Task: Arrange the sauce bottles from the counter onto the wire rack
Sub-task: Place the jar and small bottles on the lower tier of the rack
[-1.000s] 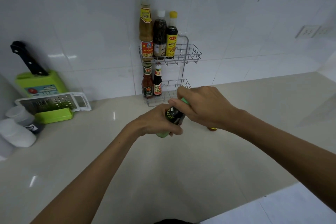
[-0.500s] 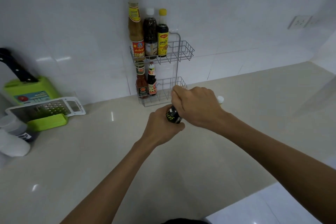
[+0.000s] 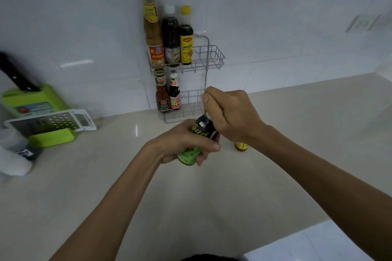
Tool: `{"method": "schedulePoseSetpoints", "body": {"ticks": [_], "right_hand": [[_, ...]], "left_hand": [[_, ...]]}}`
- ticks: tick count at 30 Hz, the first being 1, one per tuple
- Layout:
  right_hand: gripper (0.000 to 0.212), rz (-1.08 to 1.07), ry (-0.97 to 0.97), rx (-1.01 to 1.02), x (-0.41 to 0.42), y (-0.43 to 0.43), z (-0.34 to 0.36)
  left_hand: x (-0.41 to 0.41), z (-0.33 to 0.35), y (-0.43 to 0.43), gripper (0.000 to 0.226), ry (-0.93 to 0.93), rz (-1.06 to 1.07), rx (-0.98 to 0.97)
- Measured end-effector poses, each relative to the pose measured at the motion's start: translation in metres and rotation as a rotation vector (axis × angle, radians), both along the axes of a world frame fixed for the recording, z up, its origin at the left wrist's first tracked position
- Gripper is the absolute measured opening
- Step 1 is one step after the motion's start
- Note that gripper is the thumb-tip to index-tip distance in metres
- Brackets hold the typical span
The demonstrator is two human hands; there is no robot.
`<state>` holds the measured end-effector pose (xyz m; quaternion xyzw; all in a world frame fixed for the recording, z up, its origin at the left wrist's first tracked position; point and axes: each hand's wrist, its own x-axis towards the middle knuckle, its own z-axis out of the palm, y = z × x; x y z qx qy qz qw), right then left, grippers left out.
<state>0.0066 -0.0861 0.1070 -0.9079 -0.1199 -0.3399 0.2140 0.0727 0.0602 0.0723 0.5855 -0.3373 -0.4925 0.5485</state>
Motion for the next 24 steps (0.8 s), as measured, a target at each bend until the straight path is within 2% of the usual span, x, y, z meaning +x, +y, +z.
{"method": "schedulePoseSetpoints", "body": {"ticks": [4,9,11,13,16,20,24], "right_hand": [[0.03,-0.029,0.062,0.042,0.005,-0.022,-0.006],[0.024,0.008,0.144,-0.009,0.006,-0.044,-0.016],[0.024,-0.012,0.219,0.053,0.006,-0.05,-0.024],[0.032,-0.031,0.333,0.206,0.007,-0.053,-0.03],[0.046,-0.079,0.484,0.351,0.012,-0.059,-0.035],[0.046,-0.094,0.479,0.439,0.029,-0.077,-0.04],[0.043,-0.075,0.451,0.433,0.044,-0.084,-0.046]], "left_hand": [[-0.014,-0.003,-0.018,0.015,-0.132,0.218,0.015],[-0.032,-0.018,-0.041,0.016,-0.237,0.403,0.044],[-0.031,-0.026,-0.049,0.018,-0.315,0.496,0.101],[-0.025,-0.029,-0.055,0.028,-0.339,0.564,0.152],[-0.015,-0.028,-0.062,0.038,-0.324,0.573,0.155],[0.001,-0.034,-0.063,0.054,-0.356,0.576,0.212],[0.018,-0.037,-0.062,0.051,-0.577,0.562,0.276]]}}
